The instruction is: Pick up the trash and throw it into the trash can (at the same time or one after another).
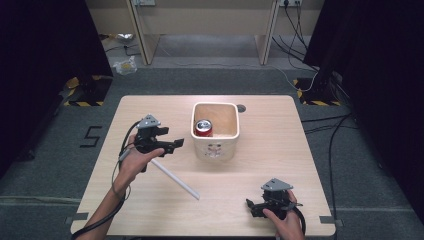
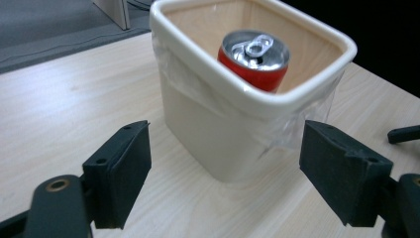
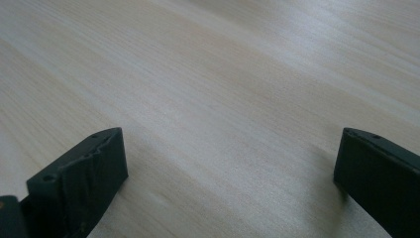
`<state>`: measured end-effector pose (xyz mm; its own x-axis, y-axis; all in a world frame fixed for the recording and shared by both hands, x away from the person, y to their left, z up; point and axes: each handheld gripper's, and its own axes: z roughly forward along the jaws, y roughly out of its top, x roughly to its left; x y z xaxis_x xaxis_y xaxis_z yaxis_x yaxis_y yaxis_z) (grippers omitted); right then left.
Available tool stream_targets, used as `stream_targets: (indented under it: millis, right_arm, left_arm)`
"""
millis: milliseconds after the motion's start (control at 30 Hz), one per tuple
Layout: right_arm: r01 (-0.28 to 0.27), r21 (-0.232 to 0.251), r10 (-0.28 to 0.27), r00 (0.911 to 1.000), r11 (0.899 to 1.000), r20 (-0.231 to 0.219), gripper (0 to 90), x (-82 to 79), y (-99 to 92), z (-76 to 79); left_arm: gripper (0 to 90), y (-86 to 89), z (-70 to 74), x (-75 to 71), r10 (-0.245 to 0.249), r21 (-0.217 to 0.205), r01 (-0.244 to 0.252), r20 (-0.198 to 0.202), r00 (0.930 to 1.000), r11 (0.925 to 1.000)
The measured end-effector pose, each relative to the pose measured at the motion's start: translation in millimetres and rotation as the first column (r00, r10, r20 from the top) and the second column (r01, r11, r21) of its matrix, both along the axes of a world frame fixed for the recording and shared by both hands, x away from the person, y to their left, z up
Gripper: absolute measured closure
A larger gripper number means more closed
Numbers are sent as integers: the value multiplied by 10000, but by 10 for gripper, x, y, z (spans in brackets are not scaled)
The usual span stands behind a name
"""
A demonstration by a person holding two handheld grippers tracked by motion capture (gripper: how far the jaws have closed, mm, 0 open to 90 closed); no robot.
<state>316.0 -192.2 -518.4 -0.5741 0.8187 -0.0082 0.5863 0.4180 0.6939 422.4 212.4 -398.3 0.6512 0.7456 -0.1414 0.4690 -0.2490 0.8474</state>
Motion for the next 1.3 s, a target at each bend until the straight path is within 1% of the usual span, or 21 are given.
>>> stream_targets:
  millis: [100, 167, 233, 300, 467, 600, 667, 733, 767, 1167, 1300]
  right_arm:
    - [2, -1, -2, 10000, 10000, 0, 3, 0, 0, 0]
    - [5, 4, -5, 10000, 10000, 0, 3, 0, 0, 0]
    - [5, 5, -5, 10000, 10000, 0, 3, 0, 0, 0]
    - [5, 5, -5, 10000, 10000, 1, 3, 0, 0, 0]
    - [6, 6, -6, 10000, 10000, 0, 3, 0, 1, 0]
    - [4, 5, -4, 10000, 10000, 0, 3, 0, 0, 0]
    - [-1, -1, 1, 10000, 10000, 2, 3, 0, 0, 0]
    - [5, 6, -5, 10000, 10000, 0, 3, 0, 0, 0]
    - [-1, 0, 1, 10000, 10000, 1, 3, 0, 0, 0]
    - [0, 1, 0, 10000, 10000, 1, 3, 0, 0, 0]
    - [-1, 0, 1, 10000, 10000, 0, 3, 0, 0, 0]
  left_arm:
    - [205, 20, -108, -58, 4, -60, -5, -158, 9999, 10000]
    - [207, 30, -154, -88, 37, -28, -37, -203, 9998, 10000]
    - [207, 43, -202, -120, 73, -89, -75, -237, 9997, 9999]
    - [211, 64, -263, -157, 202, -178, -207, -266, 9994, 9996]
    - [219, 101, -386, -195, 456, -183, -463, -373, 9983, 9988]
    - [221, 106, -486, -221, 648, 119, -643, -403, 9971, 9979]
    - [222, 104, -535, -232, 706, 165, -700, -410, 9967, 9974]
    - [227, 91, -581, -244, 760, 410, -743, -413, 9963, 9964]
    - [227, 86, -601, -249, 778, 466, -758, -410, 9961, 9960]
    - [235, 117, -826, -323, 849, 652, -795, -843, 9928, 9947]
    - [235, 147, -916, -327, 989, 697, -919, -1058, 9895, 9933]
